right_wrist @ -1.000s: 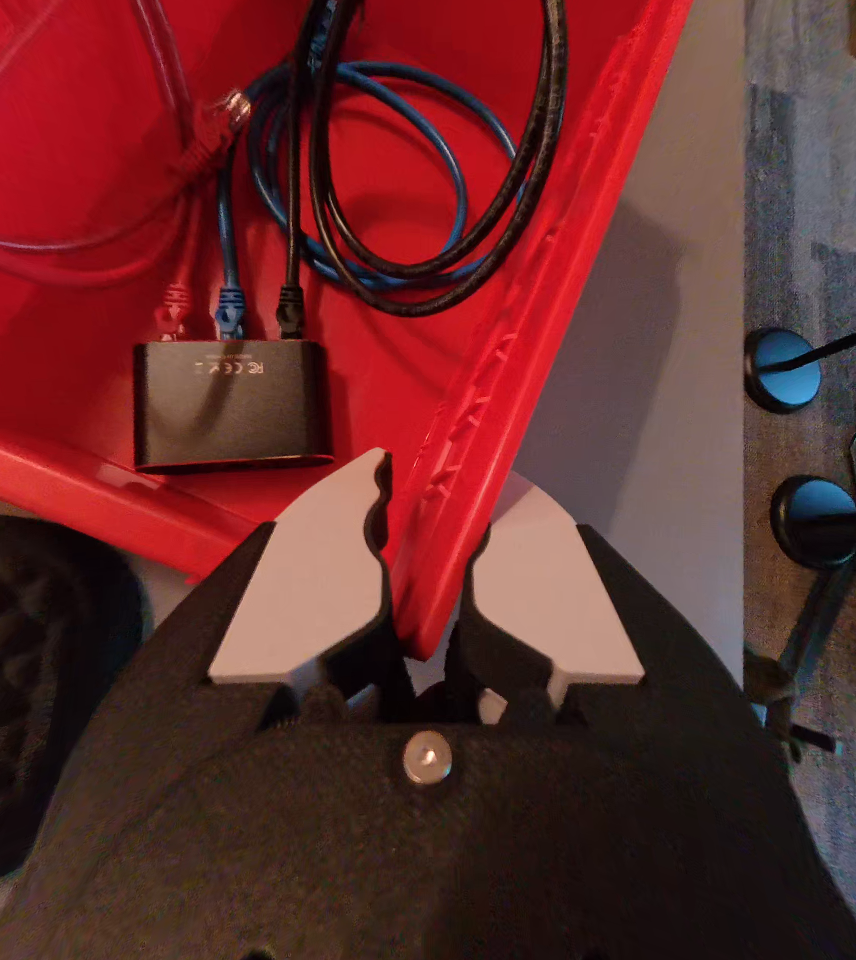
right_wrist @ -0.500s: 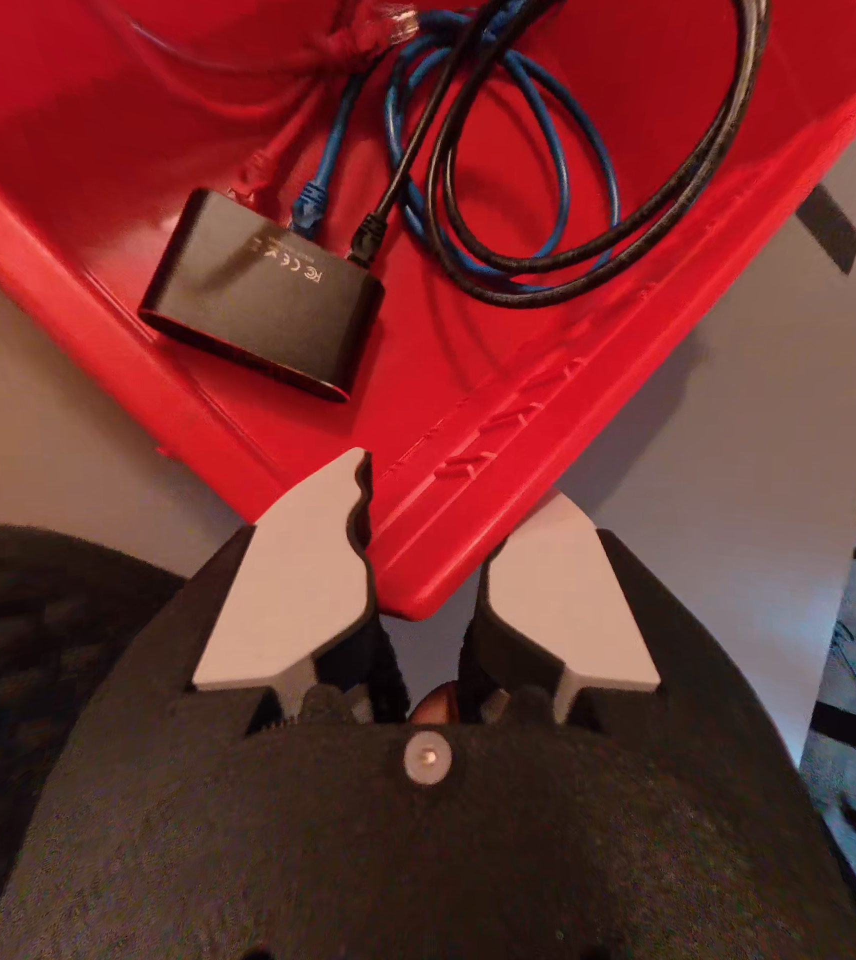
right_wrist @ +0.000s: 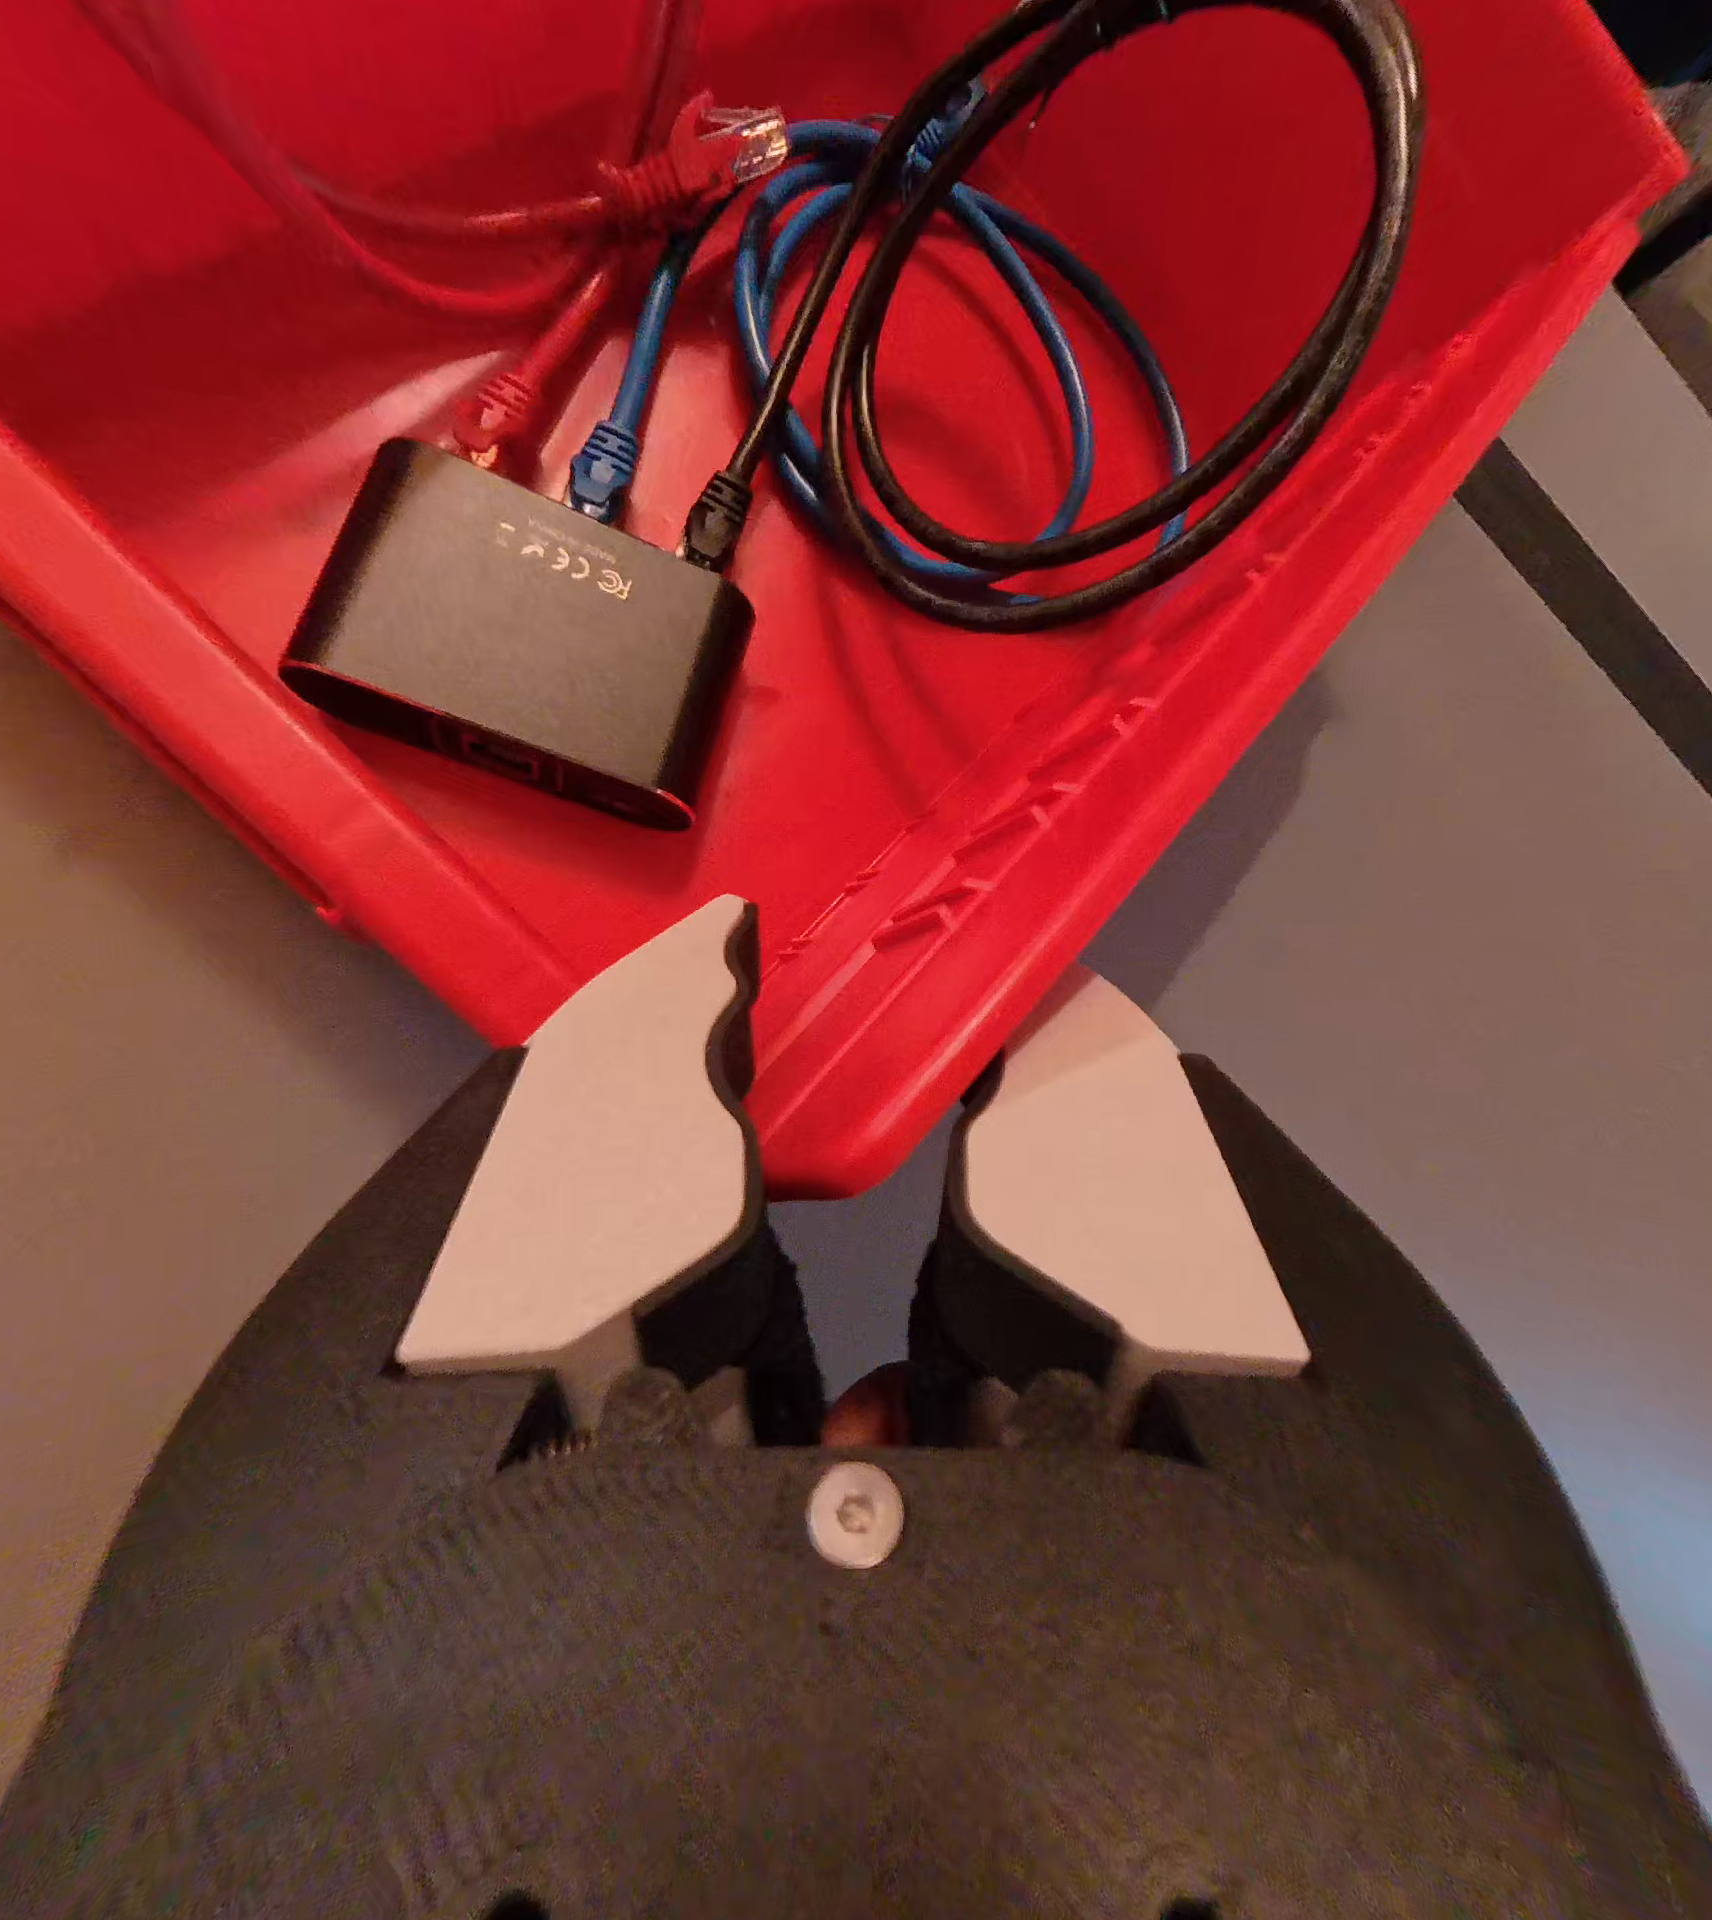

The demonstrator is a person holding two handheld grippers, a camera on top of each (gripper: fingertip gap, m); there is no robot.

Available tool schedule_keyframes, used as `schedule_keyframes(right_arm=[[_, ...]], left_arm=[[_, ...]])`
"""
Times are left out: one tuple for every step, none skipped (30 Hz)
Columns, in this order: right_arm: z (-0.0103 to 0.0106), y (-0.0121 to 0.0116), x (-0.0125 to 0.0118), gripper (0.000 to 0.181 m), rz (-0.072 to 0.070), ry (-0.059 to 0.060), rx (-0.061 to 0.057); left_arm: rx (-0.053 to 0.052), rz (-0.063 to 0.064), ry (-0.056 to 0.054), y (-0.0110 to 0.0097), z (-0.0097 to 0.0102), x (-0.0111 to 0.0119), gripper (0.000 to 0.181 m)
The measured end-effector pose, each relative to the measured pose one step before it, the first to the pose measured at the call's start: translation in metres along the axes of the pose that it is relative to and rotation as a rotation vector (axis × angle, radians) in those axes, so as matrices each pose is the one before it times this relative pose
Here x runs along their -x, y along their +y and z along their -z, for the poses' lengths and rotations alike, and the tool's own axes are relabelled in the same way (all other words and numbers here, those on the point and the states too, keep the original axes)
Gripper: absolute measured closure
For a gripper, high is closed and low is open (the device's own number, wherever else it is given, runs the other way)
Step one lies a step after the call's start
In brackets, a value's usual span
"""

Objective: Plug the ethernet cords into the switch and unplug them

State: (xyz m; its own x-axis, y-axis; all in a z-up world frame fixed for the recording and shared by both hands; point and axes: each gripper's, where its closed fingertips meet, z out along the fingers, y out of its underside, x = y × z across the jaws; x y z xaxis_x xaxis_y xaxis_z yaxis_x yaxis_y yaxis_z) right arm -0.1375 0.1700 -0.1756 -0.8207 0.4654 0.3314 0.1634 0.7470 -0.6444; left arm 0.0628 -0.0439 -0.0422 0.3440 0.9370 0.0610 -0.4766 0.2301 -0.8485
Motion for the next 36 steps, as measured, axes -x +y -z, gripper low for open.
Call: schedule_keyframes(right_arm=[[-0.00317, -0.00657, 0.00665, 0.147, 0.0023, -0.0083, 0.0016], [-0.00316, -0.00675, 0.00701, 0.147, 0.0015, -0.0068, 0.0058], [-0.00319, -0.00664, 0.00723, 0.147, -0.0013, -0.0035, 0.011], [-0.00299, -0.00672, 0.00698, 0.147, 0.0029, -0.0004, 0.0149], [-0.00288, -0.00686, 0.00642, 0.146, 0.0096, 0.0005, 0.0188], [-0.00288, -0.00688, 0.00578, 0.146, 0.0118, -0.0007, 0.02], [-0.00293, -0.007, 0.00556, 0.146, 0.0118, -0.0047, 0.0193], [-0.00271, -0.00741, 0.0055, 0.145, 0.0122, -0.0096, 0.0151], [-0.00283, -0.00737, 0.00521, 0.145, 0.0112, -0.0128, 0.0114], [-0.00297, -0.00717, 0.00453, 0.144, 0.0109, -0.0137, 0.0094], [-0.00309, -0.00675, 0.00347, 0.144, 0.0126, -0.0121, 0.0077], [-0.00326, -0.0066, 0.00237, 0.144, 0.012, -0.009, 0.0043], [-0.00329, -0.00661, 0.00235, 0.143, 0.0078, -0.0098, -0.0014], [-0.00337, -0.00648, 0.00237, 0.143, 0.0021, -0.0097, -0.0086], [-0.00322, -0.00645, 0.00244, 0.143, -0.0043, -0.0076, -0.0163], [-0.00308, -0.00639, 0.00246, 0.143, -0.0116, -0.0051, -0.0237], [-0.00304, -0.00594, 0.00248, 0.142, -0.0137, -0.0018, -0.0287], [-0.00322, -0.00577, 0.00223, 0.142, -0.0143, 0.0023, -0.0356], [-0.00275, -0.00525, 0.0021, 0.141, -0.0145, 0.0032, -0.0389], [-0.00184, -0.0043, 0.00211, 0.141, -0.0158, 0.0003, -0.0385], [-0.00004, -0.00464, 0.00263, 0.133, -0.0161, -0.0063, -0.0438], [0.00248, -0.00586, 0.00184, 0.125, -0.0202, -0.0038, -0.0537], [0.00443, -0.00648, -0.00089, 0.125, -0.0253, 0.0113, -0.0565], [0.00527, -0.00849, -0.0011, 0.123, -0.0214, 0.0097, -0.0677], [0.00431, -0.00844, -0.00085, 0.12, -0.0267, 0.004, -0.0668], [0.00198, -0.00453, -0.00095, 0.119, -0.0393, 0.0011, -0.0446], [-0.00039, 0.00064, -0.00114, 0.114, -0.0461, -0.0005, -0.0135], [-0.0023, 0.00451, -0.00027, 0.11, -0.0373, -0.0089, 0.0132], [-0.00395, 0.00449, 0.00174, 0.108, -0.0218, -0.0203, 0.0119], [-0.00424, 0.00232, 0.00224, 0.117, -0.0031, -0.0215, -0.0078], [-0.00243, 0.00062, -0.00551, 0.131, 0.0124, 0.0358, -0.023], [-0.00042, 0.00077, -0.00516, 0.137, 0.0265, 0.0354, -0.0104], [0.00194, -0.00159, -0.0053, 0.146, 0.0103, 0.038, -0.008], [0.0051, -0.00914, -0.00478, 0.144, -0.0031, 0.0336, -0.0519], [0.00811, -0.01585, -0.00303, 0.134, -0.0029, 0.0225, -0.0885], [0.00932, -0.01867, -0.00081, 0.125, 0.002, 0.0122, -0.0933]], left_arm=[[-0.0066, -0.0041, -0.0053, -0.00132, 0.0005, 0.0007, 0.146], [-0.0061, -0.0037, -0.0052, -0.00122, 0.00046, 0.00071, 0.146], [-0.0059, -0.0038, -0.0045, -0.0012, 0.00047, 0.00063, 0.147], [-0.0062, -0.0048, -0.0042, -0.00142, 0.00056, 0.00059, 0.147], [-0.0075, -0.0067, -0.0047, -0.00193, 0.00062, 0.00046, 0.147], [-0.0098, -0.0091, -0.0056, -0.00249, 0.00068, 0.00044, 0.147], [-0.0092, -0.0183, -0.0025, -0.00369, 0.00063, 0.00035, 0.148], [-0.0081, -0.0261, -0.0051, -0.00589, 0.00049, 0.00149, 0.148], [-0.01, -0.0327, -0.0062, -0.00981, 0.00021, 0.00328, 0.147], [-0.0113, -0.0406, -0.0051, -0.0142, 0.00024, 0.00528, 0.148], [-0.0045, -0.0487, -0.0181, -0.01716, 0.00072, 0.0096, 0.148], [0.0116, -0.0528, -0.051, -0.01762, 0.0018, 0.0169, 0.148], [0.0324, -0.0592, -0.0604, -0.01608, 0.00226, 0.02157, 0.148], [0.0489, -0.0597, -0.0465, -0.01328, 0.00293, 0.02303, 0.147], [0.0631, -0.0462, -0.0462, -0.00869, 0.00437, 0.02558, 0.146], [0.0759, -0.0243, -0.0559, -0.00228, 0.00634, 0.02778, 0.143], [0.0848, -0.0048, -0.0661, 0.00605, 0.00805, 0.02827, 0.139], [0.0832, -0.022, -0.0575, 0.01363, 0.00705, 0.02738, 0.134], [0.0733, -0.0186, -0.0701, 0.01872, 0.00461, 0.03004, 0.128], [0.0694, 0.017, -0.0975, 0.02329, 0.00169, 0.03313, 0.123], [0.0902, 0.0356, -0.083, 0.02747, -0.00006, 0.02758, 0.111], [0.0959, 0.0286, -0.0398, 0.02765, -0.00154, 0.01722, 0.102], [0.0604, 0.0255, -0.0014, 0.02222, -0.00243, 0.00722, 0.101], [0.0005, 0.0238, 0.0236, 0.01409, -0.00279, -0.0001, 0.099], [-0.0506, -0.0031, 0.0308, 0.00557, -0.00318, -0.00113, 0.099], [-0.0507, 0.0063, -0.0236, -0.00051, -0.00287, 0.00771, 0.099], [-0.0178, 0.024, -0.0214, -0.00189, -0.00241, 0.0063, 0.099], [-0.0039, 0.0192, 0.0291, -0.00211, -0.002, -0.00259, 0.099], [0.0005, 0.0151, 0.0295, -0.00138, -0.00192, -0.00414, 0.1], [0.012, 0.0034, 0.0097, 0.00166, -0.00209, -0.00215, 0.102], [0.024, -0.0096, 0.0097, 0.00552, -0.00286, -0.00255, 0.105], [0.0372, -0.015, 0.0138, 0.00876, -0.00396, -0.00312, 0.108], [0.0539, -0.0207, 0.0004, 0.01133, -0.00413, -0.0008, 0.109], [0.0609, -0.0264, -0.015, 0.01198, -0.0034, 0.00186, 0.111], [0.0536, -0.0211, -0.0178, 0.00998, -0.00277, 0.00248, 0.114], [0.0262, 0.0023, -0.0019, 0.00322, -0.00152, 0.00004, 0.12]])
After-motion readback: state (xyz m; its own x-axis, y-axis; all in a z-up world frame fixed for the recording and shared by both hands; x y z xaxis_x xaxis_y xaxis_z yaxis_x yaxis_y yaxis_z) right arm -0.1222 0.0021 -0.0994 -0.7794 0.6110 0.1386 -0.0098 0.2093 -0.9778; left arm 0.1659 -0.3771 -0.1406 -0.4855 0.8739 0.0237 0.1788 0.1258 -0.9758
